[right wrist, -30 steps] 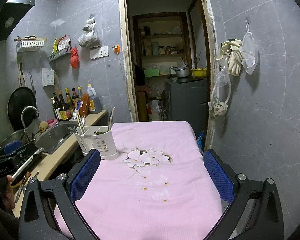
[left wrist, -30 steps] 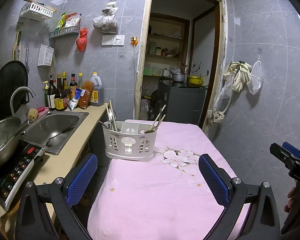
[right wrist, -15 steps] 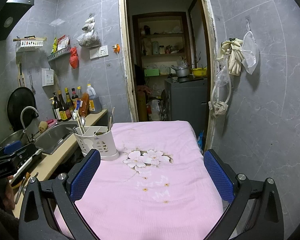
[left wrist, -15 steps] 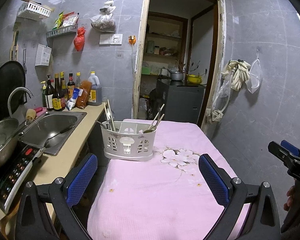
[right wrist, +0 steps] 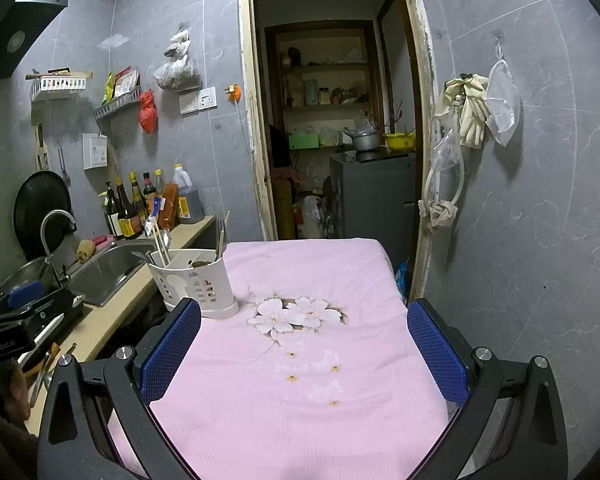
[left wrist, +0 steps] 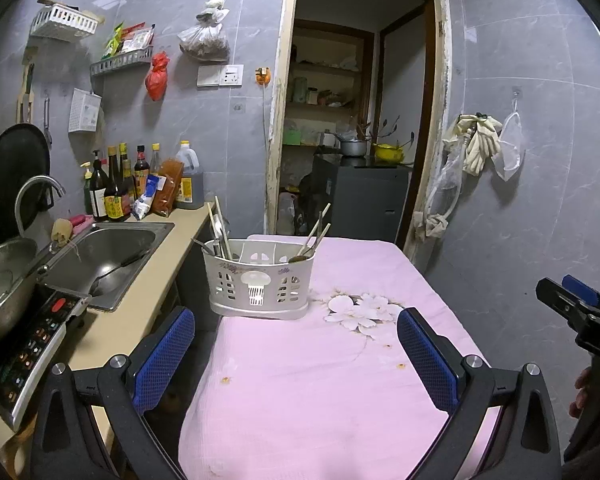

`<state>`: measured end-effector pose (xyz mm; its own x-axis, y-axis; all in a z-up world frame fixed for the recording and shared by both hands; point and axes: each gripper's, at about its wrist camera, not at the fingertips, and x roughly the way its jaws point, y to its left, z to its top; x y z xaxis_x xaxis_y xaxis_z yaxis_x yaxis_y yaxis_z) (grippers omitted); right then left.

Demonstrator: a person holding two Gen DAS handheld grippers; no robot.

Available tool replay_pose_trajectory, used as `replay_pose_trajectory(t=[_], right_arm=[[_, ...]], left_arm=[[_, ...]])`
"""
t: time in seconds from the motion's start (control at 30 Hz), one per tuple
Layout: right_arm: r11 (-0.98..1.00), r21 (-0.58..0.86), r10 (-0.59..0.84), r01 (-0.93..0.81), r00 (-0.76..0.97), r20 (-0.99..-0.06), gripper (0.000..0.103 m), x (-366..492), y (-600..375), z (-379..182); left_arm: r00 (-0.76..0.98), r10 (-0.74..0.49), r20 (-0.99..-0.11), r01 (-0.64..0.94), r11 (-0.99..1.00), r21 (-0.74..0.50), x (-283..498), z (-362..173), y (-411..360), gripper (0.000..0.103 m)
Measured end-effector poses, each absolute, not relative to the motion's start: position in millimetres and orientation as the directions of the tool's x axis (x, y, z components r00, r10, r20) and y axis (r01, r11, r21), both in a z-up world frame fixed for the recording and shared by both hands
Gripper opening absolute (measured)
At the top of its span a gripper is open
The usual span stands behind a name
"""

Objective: Organize utensils

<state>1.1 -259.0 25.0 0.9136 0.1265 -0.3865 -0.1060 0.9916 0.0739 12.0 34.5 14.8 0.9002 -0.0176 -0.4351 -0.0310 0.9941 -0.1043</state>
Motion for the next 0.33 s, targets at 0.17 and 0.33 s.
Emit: replay_pose_trajectory(t=[0.17,0.33], right_arm=[[0.992,0.073,0.127,-0.107,0.911,-0.391,0.101,4,-254,21],[0.991,0.072,0.128,-0.108,0.909,-0.397,0.101,10,-247,18]], left_arm=[[0.899,-0.018,-0.437,-0.030,0.994,-0.103,13,14,35,0.102],[0.898,-0.018,-0.440,-0.031,0.994,-0.104,13,14,35,0.102]])
